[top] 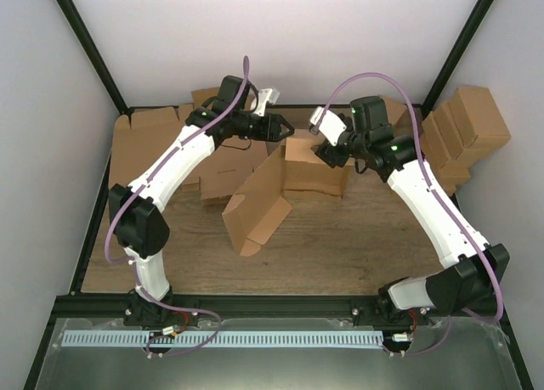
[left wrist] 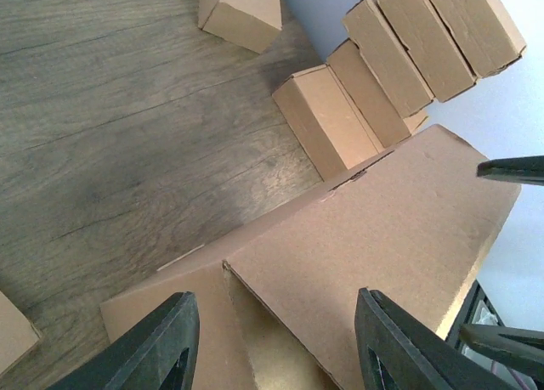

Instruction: Fold the paper box

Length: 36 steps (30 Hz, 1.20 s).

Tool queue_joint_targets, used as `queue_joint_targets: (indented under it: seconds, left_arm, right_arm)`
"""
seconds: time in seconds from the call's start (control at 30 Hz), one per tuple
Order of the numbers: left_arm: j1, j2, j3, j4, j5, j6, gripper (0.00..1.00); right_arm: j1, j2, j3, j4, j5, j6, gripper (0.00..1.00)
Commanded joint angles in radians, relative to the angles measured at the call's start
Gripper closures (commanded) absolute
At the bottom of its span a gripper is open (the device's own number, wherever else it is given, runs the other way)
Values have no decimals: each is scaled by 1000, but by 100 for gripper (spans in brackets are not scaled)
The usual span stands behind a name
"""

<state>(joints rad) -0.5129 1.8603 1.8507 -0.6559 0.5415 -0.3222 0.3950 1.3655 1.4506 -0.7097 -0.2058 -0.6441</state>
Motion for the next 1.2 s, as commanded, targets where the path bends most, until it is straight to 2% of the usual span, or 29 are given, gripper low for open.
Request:
queue_joint_targets:
  seconds: [0.0,0.23,0.87,1.0,1.17]
  left_arm:
    - [4,-17,-11,37,33,-13,47]
    - [4,-12,-32,64,130,-40,47]
    - [2,-3,-80,132,215,-85,47]
    - [2,-4,-83,138,235,-88,47]
    - [2,-4,-95,171,280,-117,47]
  right_arm:
    - [33,10,-12,-19,98,-106,29]
    - [69,-24,-93,49,178,-239,37]
    - [119,-85,-328,435,298,-445,40]
    - [131,-98,-388,536,309,-500,42]
    - [152,-98,-488,718,346,-574,49]
